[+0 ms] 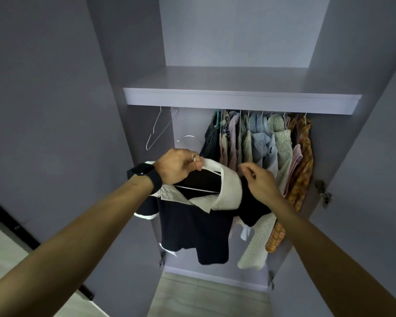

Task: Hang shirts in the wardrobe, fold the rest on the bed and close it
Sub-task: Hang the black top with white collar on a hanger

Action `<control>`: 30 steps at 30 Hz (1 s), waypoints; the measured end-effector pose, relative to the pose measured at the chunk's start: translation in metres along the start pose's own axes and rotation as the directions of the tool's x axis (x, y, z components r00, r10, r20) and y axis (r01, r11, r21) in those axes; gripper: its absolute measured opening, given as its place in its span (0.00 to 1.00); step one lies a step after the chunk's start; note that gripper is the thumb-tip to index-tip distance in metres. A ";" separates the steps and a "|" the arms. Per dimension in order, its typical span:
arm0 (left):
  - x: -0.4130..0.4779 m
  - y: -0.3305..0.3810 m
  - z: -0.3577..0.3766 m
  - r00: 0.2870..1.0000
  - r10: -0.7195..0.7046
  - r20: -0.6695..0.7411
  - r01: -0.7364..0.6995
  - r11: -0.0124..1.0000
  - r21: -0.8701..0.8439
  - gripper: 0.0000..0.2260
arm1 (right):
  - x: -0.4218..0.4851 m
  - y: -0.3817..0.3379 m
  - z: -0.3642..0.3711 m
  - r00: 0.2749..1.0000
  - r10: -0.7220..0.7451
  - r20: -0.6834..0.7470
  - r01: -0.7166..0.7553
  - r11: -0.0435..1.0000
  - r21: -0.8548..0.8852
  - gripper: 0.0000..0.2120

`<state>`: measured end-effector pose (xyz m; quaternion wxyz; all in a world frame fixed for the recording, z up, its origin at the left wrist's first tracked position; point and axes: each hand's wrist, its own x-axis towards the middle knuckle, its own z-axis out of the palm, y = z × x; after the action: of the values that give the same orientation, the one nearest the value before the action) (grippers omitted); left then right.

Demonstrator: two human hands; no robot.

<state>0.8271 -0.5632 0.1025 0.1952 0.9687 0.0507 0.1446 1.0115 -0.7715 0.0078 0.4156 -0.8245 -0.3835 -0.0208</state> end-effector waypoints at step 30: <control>-0.027 -0.021 -0.007 0.966 -0.256 -0.017 0.255 0.966 -0.049 0.10 | -0.046 0.049 0.018 0.956 0.288 -0.051 -0.275 0.944 0.180 0.10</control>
<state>0.7988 -0.5453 0.0931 0.2342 0.9475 0.1742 0.1308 1.0062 -0.8045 -0.0533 0.4977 -0.8308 -0.2459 0.0403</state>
